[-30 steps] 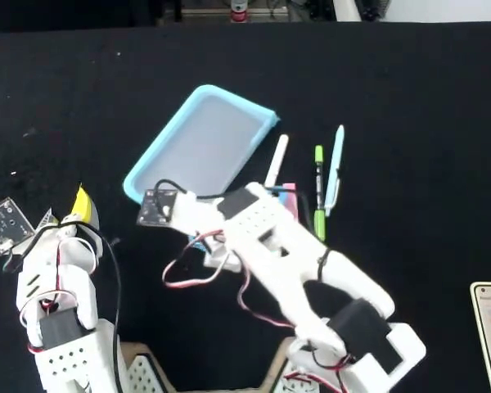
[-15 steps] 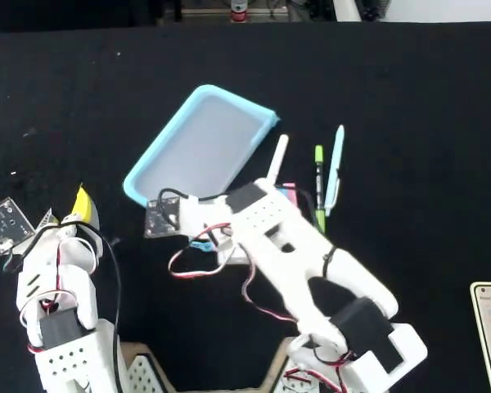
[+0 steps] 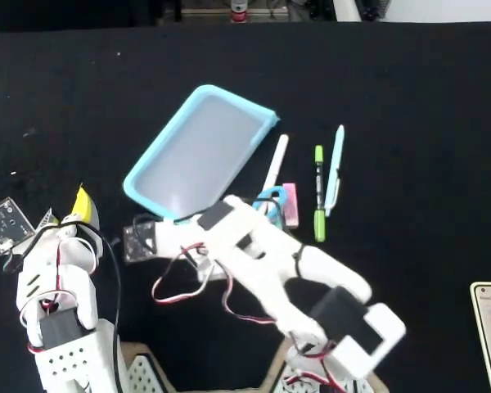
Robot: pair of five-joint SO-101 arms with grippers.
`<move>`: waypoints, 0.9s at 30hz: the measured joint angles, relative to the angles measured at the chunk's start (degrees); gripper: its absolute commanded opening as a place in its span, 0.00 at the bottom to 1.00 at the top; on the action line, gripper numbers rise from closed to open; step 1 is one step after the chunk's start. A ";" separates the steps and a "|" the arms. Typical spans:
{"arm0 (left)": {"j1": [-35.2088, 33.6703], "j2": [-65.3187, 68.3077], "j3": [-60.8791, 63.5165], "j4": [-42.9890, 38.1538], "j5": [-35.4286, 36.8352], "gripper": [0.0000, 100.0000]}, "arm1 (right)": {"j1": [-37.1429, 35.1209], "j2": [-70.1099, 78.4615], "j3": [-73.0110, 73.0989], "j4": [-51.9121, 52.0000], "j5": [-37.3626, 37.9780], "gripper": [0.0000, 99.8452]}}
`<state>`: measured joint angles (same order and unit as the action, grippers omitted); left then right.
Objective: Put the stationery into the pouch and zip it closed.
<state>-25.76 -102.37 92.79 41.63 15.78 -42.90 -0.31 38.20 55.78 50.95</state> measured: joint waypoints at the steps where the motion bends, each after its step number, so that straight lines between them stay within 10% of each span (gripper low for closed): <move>1: 0.00 0.00 0.00 0.00 0.00 0.22 | 0.00 1.23 -0.70 -0.70 -1.93 0.15; 11: 0.00 0.00 0.00 0.00 0.00 0.22 | 0.09 6.33 -8.35 -1.76 -23.74 0.05; 27: 0.00 0.00 0.00 0.00 0.00 0.22 | 4.66 1.05 -9.58 4.92 -22.68 0.08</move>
<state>-25.76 -102.37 92.79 41.63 15.78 -38.24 0.75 28.62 60.70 28.26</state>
